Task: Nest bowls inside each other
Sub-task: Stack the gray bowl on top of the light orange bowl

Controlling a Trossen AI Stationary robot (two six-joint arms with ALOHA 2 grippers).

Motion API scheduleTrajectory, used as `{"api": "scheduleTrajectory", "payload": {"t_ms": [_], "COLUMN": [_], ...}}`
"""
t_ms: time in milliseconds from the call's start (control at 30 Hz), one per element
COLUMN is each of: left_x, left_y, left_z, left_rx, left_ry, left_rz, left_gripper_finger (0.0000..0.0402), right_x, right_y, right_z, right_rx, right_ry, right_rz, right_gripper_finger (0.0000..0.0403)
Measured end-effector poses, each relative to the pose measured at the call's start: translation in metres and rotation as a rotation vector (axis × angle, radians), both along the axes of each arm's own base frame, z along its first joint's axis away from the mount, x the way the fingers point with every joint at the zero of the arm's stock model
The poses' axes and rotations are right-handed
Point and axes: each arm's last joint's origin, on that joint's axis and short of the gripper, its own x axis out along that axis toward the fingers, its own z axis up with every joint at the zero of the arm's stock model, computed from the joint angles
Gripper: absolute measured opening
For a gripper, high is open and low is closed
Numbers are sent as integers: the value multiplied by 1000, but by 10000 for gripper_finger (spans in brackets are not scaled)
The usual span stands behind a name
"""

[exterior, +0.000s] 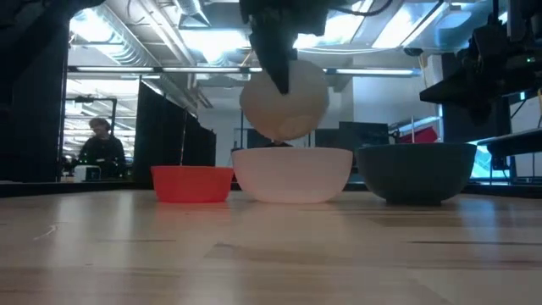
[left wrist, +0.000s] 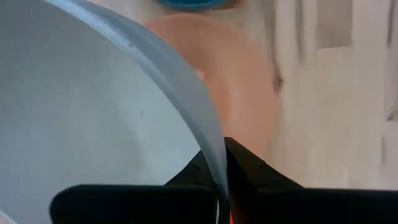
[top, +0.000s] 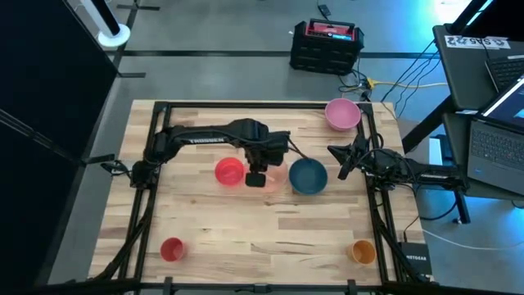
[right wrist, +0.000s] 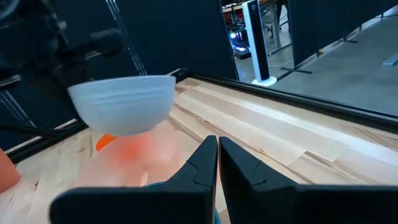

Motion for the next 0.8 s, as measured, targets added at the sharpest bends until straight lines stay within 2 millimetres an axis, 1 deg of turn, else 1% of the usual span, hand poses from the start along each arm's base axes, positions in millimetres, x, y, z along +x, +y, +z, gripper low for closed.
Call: {"api": "scheduleTrajectory", "payload": {"t_ms": [400,467,567,800], "left_x": [7,9,13,10], "left_y": [-28,-32,-32,-30], "left_z": [-27,-33,-42,-60], "left_rx": [-40,-39,-37,-34], "left_ry": [92,84,68,116], "left_rz": [-167,-175,-178,-195], "left_gripper_finger": [0,0,0,6], "right_x": [0,0,0,0], "right_y": [0,0,0,0], "right_z": [0,0,0,0], "right_rx": [1,1,11,42], "right_ry": [1,1,-3,-19], "right_rz": [7,7,7,3], "right_gripper_finger": [0,0,0,0]}}
